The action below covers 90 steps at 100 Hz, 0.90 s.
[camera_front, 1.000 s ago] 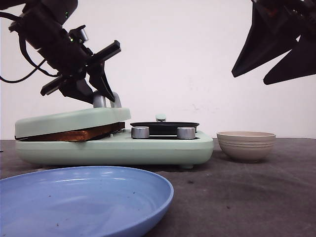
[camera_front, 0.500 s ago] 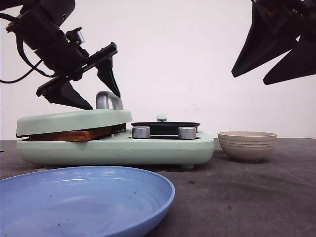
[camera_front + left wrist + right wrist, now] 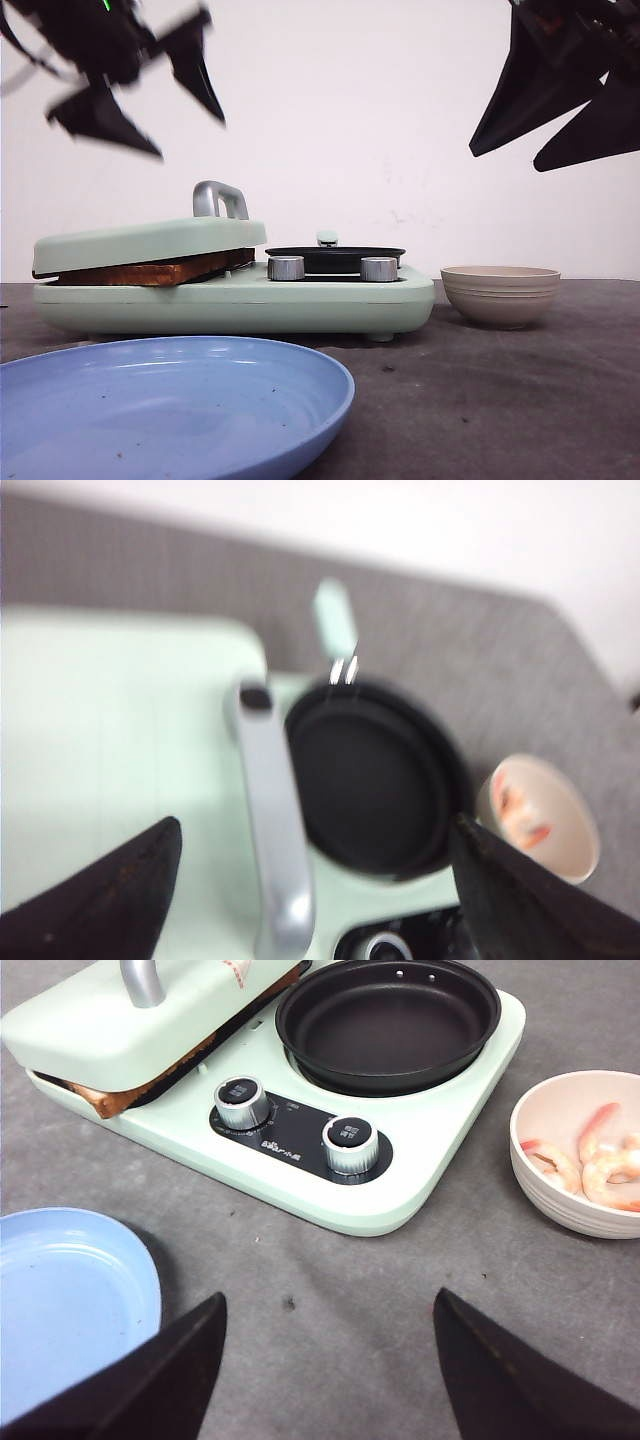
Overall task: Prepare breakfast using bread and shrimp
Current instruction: 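Open the left gripper and raise it off the closed lid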
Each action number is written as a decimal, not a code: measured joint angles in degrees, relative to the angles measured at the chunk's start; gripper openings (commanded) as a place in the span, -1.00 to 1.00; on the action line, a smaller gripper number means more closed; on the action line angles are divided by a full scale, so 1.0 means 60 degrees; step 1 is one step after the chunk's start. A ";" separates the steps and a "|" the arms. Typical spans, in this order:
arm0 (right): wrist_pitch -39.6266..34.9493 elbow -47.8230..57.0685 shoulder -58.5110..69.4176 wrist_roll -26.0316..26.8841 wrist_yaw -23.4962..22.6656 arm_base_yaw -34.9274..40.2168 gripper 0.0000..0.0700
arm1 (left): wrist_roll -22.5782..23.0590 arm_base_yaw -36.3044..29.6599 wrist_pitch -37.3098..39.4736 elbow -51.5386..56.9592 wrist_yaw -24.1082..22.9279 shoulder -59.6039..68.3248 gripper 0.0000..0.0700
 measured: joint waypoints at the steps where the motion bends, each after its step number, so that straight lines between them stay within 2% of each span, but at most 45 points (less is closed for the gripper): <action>1: 0.0000 0.0000 0.0000 0.0000 0.0000 0.0000 0.14 | 0.0040 0.0015 0.0000 0.0000 0.0000 -0.0087 0.36; 16: 0.0000 0.0000 0.0000 0.0120 0.0055 0.0000 0.14 | 0.0801 0.0208 -0.0259 0.0000 -0.0036 -0.1384 0.35; 38: 0.0000 0.0000 0.0000 0.1078 0.0353 0.0000 0.15 | 0.1745 0.0393 -0.1220 0.0000 -0.0605 -0.2830 0.35; 52: -0.0710 0.0182 0.0000 0.1279 -0.0138 0.0000 0.50 | 0.2175 0.0535 -0.2051 0.0000 -0.0984 -0.3308 0.35; 68: -0.1774 0.1009 0.0000 0.1461 -0.0208 -0.0058 0.49 | 0.2597 0.0652 -0.2900 0.0000 -0.1031 -0.3599 0.34; 75: -0.2149 0.1453 0.0000 0.1563 0.0062 -0.0197 0.48 | 0.2779 0.0656 -0.2885 -0.0098 -0.1020 -0.3694 0.34; 84: -0.2659 0.2073 0.0007 0.1698 0.0455 -0.0590 0.31 | 0.2860 0.0656 -0.2863 -0.0277 -0.1020 -0.3931 0.34; 90: -0.2943 0.2514 0.0073 0.1741 0.0499 -0.0965 0.29 | 0.2889 0.0656 -0.2863 -0.0306 -0.1016 -0.4102 0.34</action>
